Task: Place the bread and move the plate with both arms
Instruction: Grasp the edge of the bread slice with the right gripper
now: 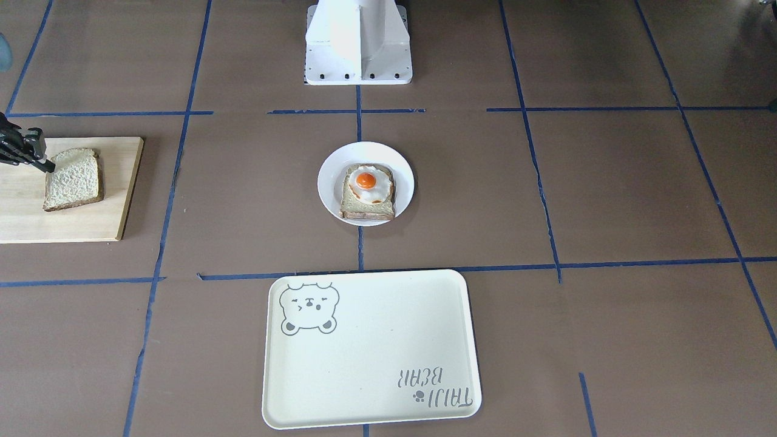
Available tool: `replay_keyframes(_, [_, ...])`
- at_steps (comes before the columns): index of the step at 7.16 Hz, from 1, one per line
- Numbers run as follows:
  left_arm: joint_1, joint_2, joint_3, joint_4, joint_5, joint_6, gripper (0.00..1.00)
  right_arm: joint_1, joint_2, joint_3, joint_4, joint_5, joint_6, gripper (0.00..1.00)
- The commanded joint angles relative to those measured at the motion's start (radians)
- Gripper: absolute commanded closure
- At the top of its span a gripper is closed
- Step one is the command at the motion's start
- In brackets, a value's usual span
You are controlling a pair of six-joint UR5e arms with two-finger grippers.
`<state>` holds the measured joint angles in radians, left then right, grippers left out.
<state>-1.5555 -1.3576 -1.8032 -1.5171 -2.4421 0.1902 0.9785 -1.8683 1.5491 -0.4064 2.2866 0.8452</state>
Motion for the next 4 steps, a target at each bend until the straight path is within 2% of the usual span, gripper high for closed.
replay_keyframes(1, [0.000,0.000,-0.002,0.000,0.000,0.000,0.00,0.023,0.004,0.029,0.000,0.063,0.006,1.00])
replay_keyframes(4, [-0.002,0.000,-0.007,0.000,0.000,0.000,0.00,0.143,0.015,0.092,-0.011,0.233,0.014,1.00])
